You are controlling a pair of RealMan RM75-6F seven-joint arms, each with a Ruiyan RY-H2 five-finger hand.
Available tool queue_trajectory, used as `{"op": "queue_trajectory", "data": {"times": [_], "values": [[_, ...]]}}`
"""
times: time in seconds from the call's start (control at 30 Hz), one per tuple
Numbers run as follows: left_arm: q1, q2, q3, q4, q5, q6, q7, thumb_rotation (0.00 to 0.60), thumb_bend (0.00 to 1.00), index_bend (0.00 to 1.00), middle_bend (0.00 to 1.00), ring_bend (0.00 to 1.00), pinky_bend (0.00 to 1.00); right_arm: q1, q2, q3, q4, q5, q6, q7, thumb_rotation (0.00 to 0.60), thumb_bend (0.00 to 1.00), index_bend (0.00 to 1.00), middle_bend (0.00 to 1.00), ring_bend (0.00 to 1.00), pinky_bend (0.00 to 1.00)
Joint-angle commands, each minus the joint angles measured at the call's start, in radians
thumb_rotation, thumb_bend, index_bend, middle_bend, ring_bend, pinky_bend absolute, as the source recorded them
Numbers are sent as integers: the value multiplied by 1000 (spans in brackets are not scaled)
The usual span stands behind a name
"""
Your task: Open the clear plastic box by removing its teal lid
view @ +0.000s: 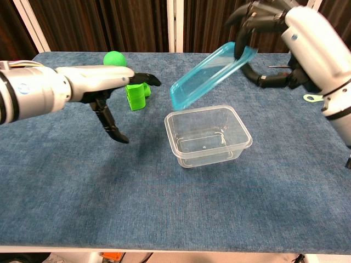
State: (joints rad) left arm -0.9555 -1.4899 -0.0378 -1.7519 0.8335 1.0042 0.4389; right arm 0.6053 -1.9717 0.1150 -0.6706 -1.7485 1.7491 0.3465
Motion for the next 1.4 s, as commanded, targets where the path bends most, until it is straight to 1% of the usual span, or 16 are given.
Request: {"op": "queue_trajectory", "data": {"times": [0.03,0.17,0.4,0.47,0.5,0.53,0.57,0.6,0.67,0.7,0.83,0.93,1.03,1.17,1.27,1.4], "values": [[19,18,6,-1,18,17,-2,600,61,0,3,0,0,1,11,23,4,23,14,11,600,415,827,278,33,0],[68,42,14,6,77,100,7,600,61,0,3,0,0,-14,65,56,5,69,10,12,600,414,831,280,33,0],[168,110,29,8,169,210,-37,600,61,0,3,0,0,-11,117,116,62,175,-98,59,600,414,827,279,33,0],[200,134,31,8,187,229,-68,600,61,0,3,0,0,0,110,126,103,197,-135,63,600,413,805,274,33,0],[213,142,30,9,194,240,-79,600,61,0,3,0,0,3,103,126,118,206,-157,66,600,412,765,267,33,0],[231,152,31,13,203,251,-92,600,61,0,3,0,0,3,98,119,131,216,-201,67,600,410,717,255,28,0],[244,159,30,14,206,260,-103,600,61,0,3,0,0,2,100,107,133,217,-234,66,600,406,623,230,19,0],[258,164,28,16,209,270,-115,600,61,0,3,0,0,-2,106,90,131,214,-264,60,600,388,405,174,8,0],[289,178,25,21,219,290,-146,600,61,0,3,0,0,-21,147,40,83,202,-347,40,600,332,106,66,0,0],[303,182,23,23,222,299,-161,600,61,0,3,0,0,-34,170,23,46,198,-360,36,600,285,13,21,0,0],[363,199,20,35,245,337,-220,600,61,0,3,0,0,-98,299,-29,-156,197,-388,-29,600,139,0,0,0,0],[404,222,25,33,256,354,-245,600,61,0,3,0,0,-149,431,-67,-350,208,-411,-95,600,110,0,0,0,0],[450,265,33,14,271,361,-297,600,60,0,3,0,0,-192,568,-109,-513,186,-395,-73,600,91,0,0,0,0],[514,323,33,17,284,394,-367,600,61,6,4,0,0,-242,667,-134,-591,150,-320,-17,600,96,0,14,0,0],[556,343,37,51,292,429,-358,600,61,29,26,0,0,-282,709,-117,-640,176,-267,46,600,122,30,80,3,10],[610,355,56,105,321,487,-298,600,61,53,39,0,0,-322,792,-98,-735,237,-260,-12,600,165,126,147,28,55]]}}
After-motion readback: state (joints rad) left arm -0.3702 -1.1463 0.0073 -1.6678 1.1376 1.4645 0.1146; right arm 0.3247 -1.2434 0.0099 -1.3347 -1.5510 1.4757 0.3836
